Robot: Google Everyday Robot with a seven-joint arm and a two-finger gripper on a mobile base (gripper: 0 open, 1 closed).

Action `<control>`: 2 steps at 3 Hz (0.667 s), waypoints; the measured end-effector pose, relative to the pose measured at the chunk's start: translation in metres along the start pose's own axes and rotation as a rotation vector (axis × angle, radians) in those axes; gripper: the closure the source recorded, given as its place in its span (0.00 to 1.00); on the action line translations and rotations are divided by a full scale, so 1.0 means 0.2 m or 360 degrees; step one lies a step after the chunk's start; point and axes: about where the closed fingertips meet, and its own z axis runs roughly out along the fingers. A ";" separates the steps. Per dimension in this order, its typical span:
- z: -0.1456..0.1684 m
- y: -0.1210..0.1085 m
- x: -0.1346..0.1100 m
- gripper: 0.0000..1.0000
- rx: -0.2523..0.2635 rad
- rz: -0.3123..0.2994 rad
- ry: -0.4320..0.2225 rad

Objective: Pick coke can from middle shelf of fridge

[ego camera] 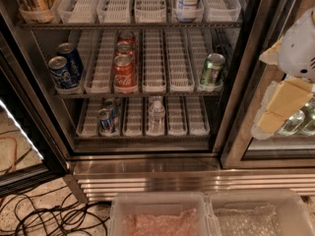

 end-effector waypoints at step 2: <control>0.17 0.07 -0.19 0.00 -0.0136 0.0385 -0.0107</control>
Offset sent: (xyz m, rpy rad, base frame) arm 0.0094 0.0728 -0.0404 0.2468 0.2529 -0.3952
